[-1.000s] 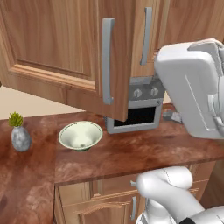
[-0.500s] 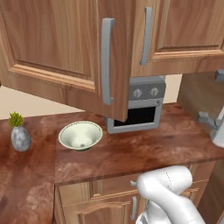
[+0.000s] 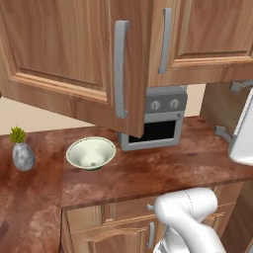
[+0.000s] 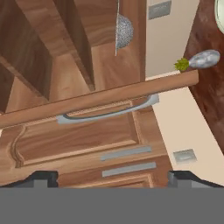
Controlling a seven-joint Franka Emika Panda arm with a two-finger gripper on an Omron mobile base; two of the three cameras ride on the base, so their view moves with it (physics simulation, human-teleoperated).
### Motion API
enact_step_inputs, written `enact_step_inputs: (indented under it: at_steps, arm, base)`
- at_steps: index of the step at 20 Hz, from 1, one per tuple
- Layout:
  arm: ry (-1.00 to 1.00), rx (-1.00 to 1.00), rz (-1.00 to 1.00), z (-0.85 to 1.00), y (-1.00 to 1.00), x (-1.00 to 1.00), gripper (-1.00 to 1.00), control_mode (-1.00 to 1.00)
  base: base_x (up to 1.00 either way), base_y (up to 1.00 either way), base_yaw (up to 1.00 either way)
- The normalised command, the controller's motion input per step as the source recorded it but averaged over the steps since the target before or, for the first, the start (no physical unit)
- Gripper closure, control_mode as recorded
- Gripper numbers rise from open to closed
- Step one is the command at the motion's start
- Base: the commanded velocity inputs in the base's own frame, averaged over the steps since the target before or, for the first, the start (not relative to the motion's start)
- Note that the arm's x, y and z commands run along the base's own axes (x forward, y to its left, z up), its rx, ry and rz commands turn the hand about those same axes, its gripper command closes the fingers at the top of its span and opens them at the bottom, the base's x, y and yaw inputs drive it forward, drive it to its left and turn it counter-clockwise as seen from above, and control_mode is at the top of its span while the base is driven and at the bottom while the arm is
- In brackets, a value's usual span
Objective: Open the cabinet and setup a tea strainer by placing it in the bowl upright.
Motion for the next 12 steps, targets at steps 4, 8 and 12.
enact_step_inputs:
  at_steps: [4,8,12]
  arm:
    - [0.07,0.00,0.00,0.00,-0.01,0.29,-1.00,-1.00]
    - [-0.01,-0.01,0.00,-0.02,0.00,0.29,-1.00,-1.00]
    - [-0.01,-0.02,0.00,-0.06,0.00,0.48,-1.00,-1.00]
  base:
    - [0.00,0.00,0.00]
    - [0.00,0.00,0.00]
    - [0.00,0.00,0.00]
